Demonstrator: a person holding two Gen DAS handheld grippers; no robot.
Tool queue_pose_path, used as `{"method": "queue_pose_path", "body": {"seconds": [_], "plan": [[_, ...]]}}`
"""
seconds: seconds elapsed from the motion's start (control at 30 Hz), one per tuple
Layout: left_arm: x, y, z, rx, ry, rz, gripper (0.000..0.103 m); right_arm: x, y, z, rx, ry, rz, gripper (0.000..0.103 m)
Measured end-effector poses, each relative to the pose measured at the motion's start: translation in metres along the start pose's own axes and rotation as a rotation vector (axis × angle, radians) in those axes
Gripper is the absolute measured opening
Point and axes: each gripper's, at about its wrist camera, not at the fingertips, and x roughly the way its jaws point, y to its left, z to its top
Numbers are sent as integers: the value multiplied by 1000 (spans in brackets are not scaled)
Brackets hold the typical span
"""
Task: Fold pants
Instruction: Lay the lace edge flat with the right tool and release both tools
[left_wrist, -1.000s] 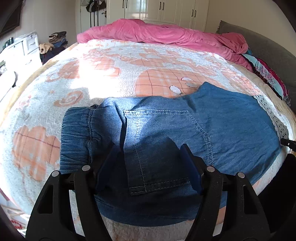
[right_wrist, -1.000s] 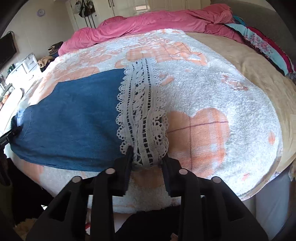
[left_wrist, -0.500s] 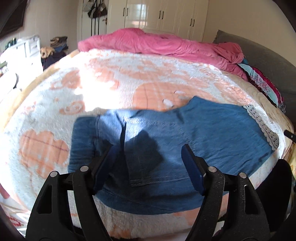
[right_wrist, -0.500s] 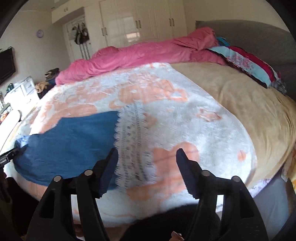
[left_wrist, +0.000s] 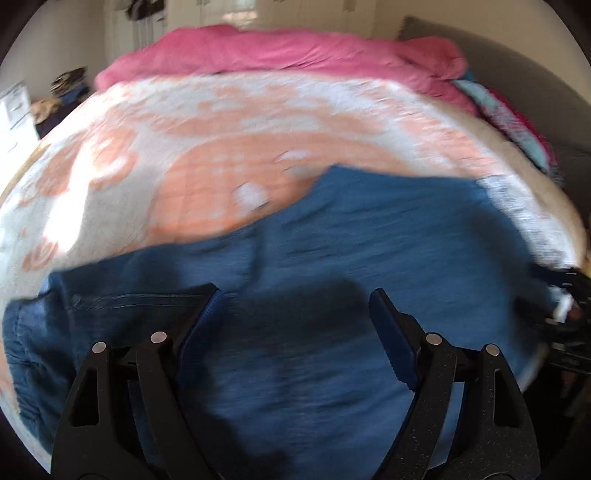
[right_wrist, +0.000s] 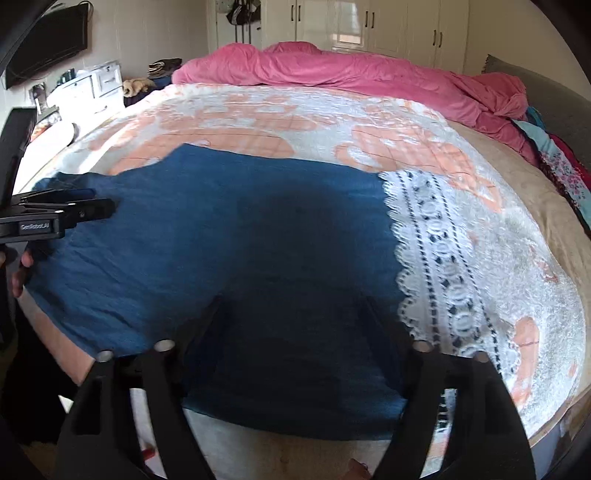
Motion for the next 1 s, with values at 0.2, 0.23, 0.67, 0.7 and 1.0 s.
{"method": "queue_pose_path", "body": {"seconds": [0.2, 0.23, 0.67, 0.7, 1.0], "plan": [[-20, 29, -9, -62, -51, -9, 67, -5, -11, -5, 36, -18, -3, 83], [-21, 33, -11, -68, -54, -6, 67, -6, -13, -6, 44, -20, 6, 83], [-34, 14, -30, 31, -103, 78, 89, -19, -20, -13, 121, -80, 58, 87], [-37, 13, -32, 30, -108, 71, 89, -23, -22, -14, 138, -94, 61, 91], [-68, 13, -36, -27, -137, 9, 93, -63, -54, -27, 296, -180, 43, 93]]}}
